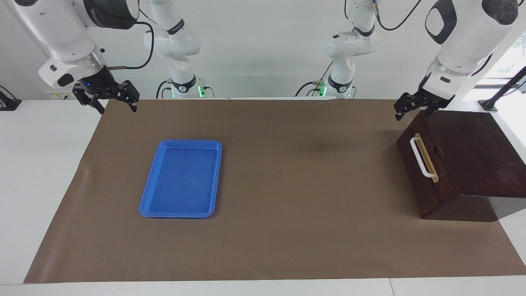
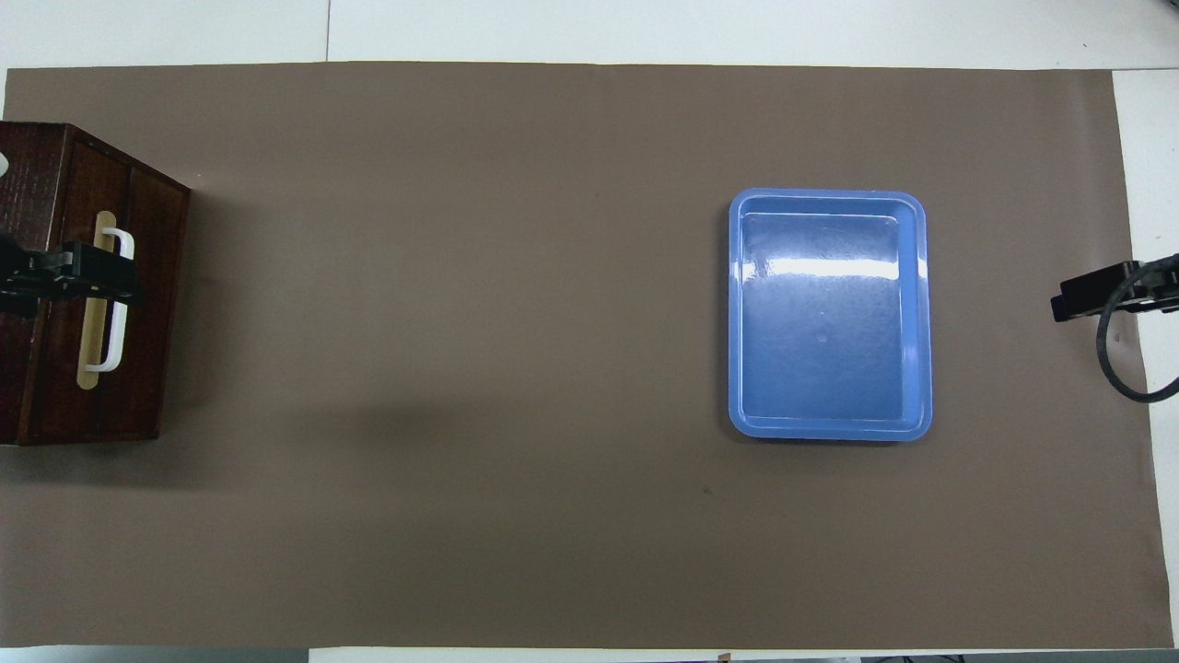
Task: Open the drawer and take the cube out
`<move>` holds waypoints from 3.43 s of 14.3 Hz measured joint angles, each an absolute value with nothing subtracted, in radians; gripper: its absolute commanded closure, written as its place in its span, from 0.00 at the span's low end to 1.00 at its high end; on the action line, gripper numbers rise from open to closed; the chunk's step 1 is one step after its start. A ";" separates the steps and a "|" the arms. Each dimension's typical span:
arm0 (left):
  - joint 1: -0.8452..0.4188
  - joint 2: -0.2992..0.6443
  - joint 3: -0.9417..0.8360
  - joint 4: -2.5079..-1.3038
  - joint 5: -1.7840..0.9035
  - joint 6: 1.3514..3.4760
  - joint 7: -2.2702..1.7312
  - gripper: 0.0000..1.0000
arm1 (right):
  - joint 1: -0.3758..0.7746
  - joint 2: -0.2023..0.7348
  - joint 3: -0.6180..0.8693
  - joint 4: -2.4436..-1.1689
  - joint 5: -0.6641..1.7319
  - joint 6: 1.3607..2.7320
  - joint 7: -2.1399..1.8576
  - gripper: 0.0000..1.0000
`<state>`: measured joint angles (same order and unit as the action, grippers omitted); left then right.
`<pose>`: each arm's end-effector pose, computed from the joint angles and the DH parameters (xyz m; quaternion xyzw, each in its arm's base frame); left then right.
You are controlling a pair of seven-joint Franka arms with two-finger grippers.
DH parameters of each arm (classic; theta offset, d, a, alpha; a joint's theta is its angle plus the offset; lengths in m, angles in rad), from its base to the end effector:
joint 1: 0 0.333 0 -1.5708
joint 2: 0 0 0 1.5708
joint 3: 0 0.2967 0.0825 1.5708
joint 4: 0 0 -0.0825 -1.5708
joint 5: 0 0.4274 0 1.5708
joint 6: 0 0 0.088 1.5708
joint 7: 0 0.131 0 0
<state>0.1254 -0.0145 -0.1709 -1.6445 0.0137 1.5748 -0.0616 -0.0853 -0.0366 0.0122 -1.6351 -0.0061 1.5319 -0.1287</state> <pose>0.5899 -0.0256 0.5522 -0.9996 -0.0079 0.0272 0.0096 0.5786 -0.0431 0.5666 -0.9991 -0.0278 0.0335 0.0001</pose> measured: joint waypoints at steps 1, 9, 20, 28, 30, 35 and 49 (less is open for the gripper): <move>0.125 -0.015 -0.171 -1.644 0.014 1.575 -0.062 0.00 | -0.085 -0.037 0.012 -1.635 -0.006 1.532 -0.129 0.00; 0.126 -0.015 -0.171 -1.644 0.014 1.575 -0.062 0.00 | -0.087 -0.037 0.011 -1.635 -0.006 1.532 -0.128 0.00; 0.123 -0.015 -0.176 -1.644 0.014 1.573 -0.062 0.00 | -0.091 -0.037 0.008 -1.635 -0.006 1.532 -0.128 0.00; 0.123 -0.015 -0.181 -1.644 0.014 1.575 -0.145 0.00 | -0.092 -0.037 0.008 -1.635 -0.006 1.532 -0.128 0.00; 0.123 -0.015 -0.182 -1.644 0.014 1.575 -0.147 0.00 | -0.094 -0.037 0.008 -1.635 -0.006 1.532 -0.128 0.00; 0.122 -0.015 -0.184 -1.644 0.014 1.575 -0.137 0.00 | -0.101 -0.037 0.007 -1.635 -0.006 1.532 -0.128 0.00; -0.077 0.122 -0.193 -1.713 0.364 1.746 -0.153 0.00 | -0.115 -0.037 0.005 -1.635 -0.007 1.532 -0.128 0.00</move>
